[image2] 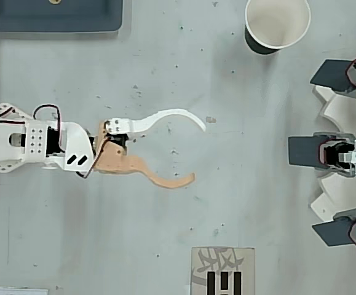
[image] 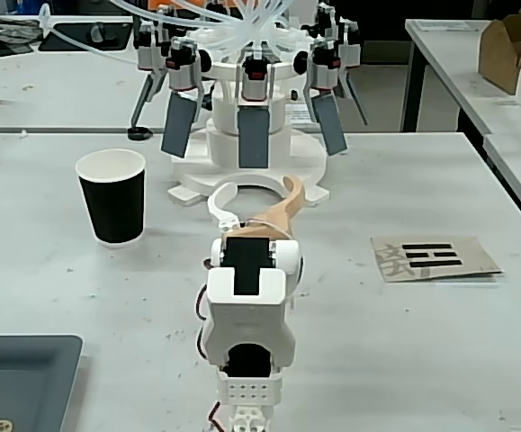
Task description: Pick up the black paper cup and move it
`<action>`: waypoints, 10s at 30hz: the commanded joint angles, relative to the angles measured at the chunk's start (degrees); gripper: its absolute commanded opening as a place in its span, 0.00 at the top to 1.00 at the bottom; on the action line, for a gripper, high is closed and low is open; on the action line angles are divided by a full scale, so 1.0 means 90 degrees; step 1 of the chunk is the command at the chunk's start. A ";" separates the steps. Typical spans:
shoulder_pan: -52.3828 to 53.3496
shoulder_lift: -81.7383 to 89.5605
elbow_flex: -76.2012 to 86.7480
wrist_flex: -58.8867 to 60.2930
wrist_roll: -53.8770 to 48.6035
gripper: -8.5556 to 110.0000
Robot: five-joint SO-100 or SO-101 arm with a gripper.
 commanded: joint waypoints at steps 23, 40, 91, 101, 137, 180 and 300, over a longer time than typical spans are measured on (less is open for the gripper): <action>-0.1143 0.0762 0.0869 -0.0479 -0.0068 0.68; -0.1934 -0.0273 -0.0439 -0.0371 -0.0146 0.59; -0.2637 -0.7168 -0.8877 0.0967 0.0098 0.53; -0.2402 -0.7812 -0.9961 0.1523 0.0205 0.53; -0.2725 -0.9678 -1.2705 0.2939 0.0352 0.54; -0.2871 -0.9658 -1.2881 0.2988 0.0596 0.70; -0.0713 -0.0996 -0.1484 0.0205 0.0010 0.85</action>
